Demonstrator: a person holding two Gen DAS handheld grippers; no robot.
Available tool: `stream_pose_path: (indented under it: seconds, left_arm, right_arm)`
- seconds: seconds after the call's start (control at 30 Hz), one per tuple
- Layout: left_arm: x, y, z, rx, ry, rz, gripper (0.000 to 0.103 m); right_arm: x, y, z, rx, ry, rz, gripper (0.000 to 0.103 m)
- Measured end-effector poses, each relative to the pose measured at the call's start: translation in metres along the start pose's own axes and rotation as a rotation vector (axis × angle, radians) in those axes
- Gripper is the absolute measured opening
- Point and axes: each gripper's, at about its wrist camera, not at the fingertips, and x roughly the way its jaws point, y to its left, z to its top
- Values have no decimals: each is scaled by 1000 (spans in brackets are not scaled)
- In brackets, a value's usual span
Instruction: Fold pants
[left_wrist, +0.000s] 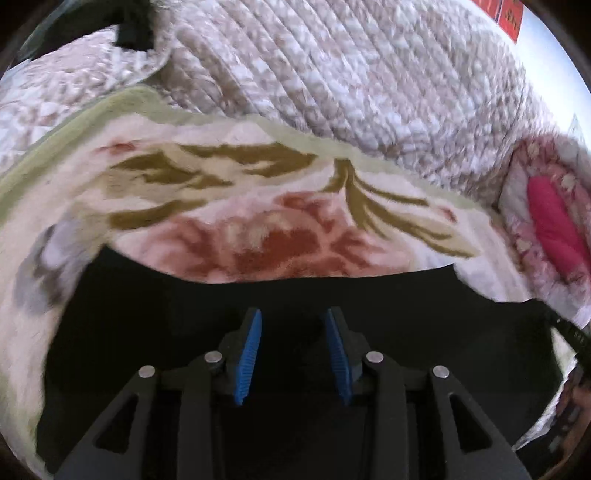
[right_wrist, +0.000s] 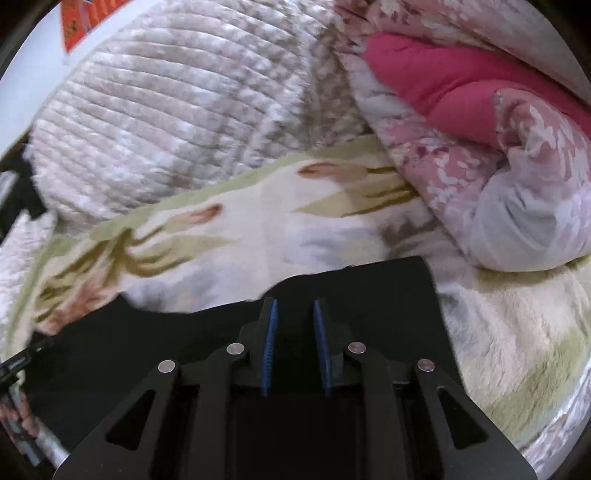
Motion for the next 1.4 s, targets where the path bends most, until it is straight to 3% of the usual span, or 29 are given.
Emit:
stream_pose_path:
  seconds: [0.03, 0.13, 0.27, 0.4, 0.53, 0.6, 0.67, 0.77, 0.8, 0.87, 1.0, 1.23, 1.4]
  left_arm:
    - [7, 1, 0, -4, 6, 26, 44]
    - [12, 7, 3, -14, -31, 39, 51]
    - [7, 8, 2, -35, -34, 53, 51]
    - [-10, -1, -11, -41, -40, 14, 49]
    - [-25, -33, -35, 61, -61, -42, 49]
    - [-24, -46, -49, 110, -46, -40, 49]
    - [-27, -56, -63, 170, -74, 10, 50]
    - [-37, -61, -75, 181, -94, 22, 54]
    - [-38, -61, -78, 184, -91, 18, 56]
    - [-41, -62, -84, 208, -103, 39, 56]
    - [-49, -64, -97, 224, -119, 64, 57]
    - [-62, -63, -125, 221, -143, 81, 63]
    - [-63, -63, -124, 230, -146, 79, 64]
  right_arm:
    - [4, -5, 0, 14, 3, -33, 20]
    - [11, -28, -3, 134, 23, 27, 19]
    - [1, -10, -6, 52, -7, -17, 22]
    - [-7, 25, -20, -39, -1, 117, 23]
    - [-13, 70, -44, -147, 44, 211, 23]
    - [-20, 92, -62, -217, 53, 236, 35]
    - [-22, 110, -84, -289, 86, 261, 48]
    - [-31, 126, -109, -408, 41, 224, 68]
    - [-32, 130, -116, -443, 33, 215, 70]
    - [-33, 135, -123, -487, 2, 189, 70]
    - [-34, 129, -122, -452, 18, 201, 70]
    - [-52, 125, -142, -455, -8, 144, 70]
    - [-54, 125, -143, -453, -9, 143, 71]
